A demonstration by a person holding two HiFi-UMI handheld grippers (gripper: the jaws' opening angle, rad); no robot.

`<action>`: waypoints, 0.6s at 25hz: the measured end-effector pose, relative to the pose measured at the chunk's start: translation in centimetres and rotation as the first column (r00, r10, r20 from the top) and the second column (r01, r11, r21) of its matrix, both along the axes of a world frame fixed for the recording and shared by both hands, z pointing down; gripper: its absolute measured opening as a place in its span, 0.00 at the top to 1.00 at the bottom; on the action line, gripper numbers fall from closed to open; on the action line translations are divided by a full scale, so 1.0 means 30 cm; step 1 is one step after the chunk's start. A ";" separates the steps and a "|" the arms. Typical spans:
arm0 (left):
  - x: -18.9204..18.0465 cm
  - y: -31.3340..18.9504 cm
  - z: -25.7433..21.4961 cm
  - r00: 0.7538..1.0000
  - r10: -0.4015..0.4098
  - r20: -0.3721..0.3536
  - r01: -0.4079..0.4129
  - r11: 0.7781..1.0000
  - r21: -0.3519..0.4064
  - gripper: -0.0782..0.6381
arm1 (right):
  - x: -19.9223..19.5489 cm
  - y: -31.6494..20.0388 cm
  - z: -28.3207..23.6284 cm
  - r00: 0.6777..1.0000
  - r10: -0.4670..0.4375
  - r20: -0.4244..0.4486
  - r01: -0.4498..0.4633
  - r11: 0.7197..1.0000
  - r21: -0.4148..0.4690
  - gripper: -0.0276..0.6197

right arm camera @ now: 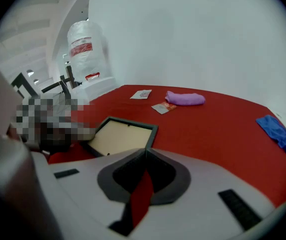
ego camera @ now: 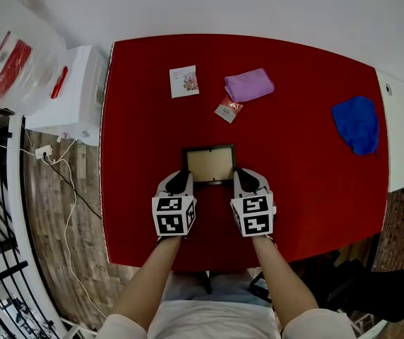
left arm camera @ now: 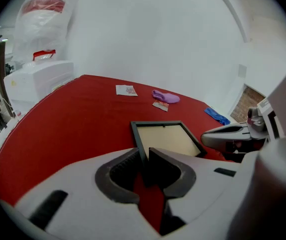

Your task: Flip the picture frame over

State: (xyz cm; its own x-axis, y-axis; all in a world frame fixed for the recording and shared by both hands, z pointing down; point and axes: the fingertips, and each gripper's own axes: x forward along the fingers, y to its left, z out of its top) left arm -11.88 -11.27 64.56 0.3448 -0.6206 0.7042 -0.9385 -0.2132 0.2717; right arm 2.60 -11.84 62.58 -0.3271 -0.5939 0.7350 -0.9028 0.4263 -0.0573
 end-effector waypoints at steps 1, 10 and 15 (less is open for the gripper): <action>0.001 -0.001 0.000 1.000 -0.003 -0.004 0.003 1.000 -0.001 0.79 | -0.004 0.002 0.010 1.000 -0.005 0.010 0.005 1.000 -0.012 0.95; -0.002 -0.003 0.000 1.000 -0.012 0.007 0.012 1.000 0.006 0.80 | -0.007 -0.003 0.018 0.999 0.021 0.027 -0.020 0.999 -0.033 0.94; -0.008 -0.006 -0.001 1.000 -0.004 0.025 0.004 1.000 0.011 0.80 | -0.002 -0.024 -0.016 0.995 0.047 0.083 -0.044 0.998 -0.036 0.92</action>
State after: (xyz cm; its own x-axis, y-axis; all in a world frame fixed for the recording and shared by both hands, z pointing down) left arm -12.12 -11.45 64.53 0.3248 -0.6300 0.7054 -0.9458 -0.2123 0.2459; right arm 2.54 -12.56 62.10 -0.3615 -0.5847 0.7263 -0.9127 0.3812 -0.1474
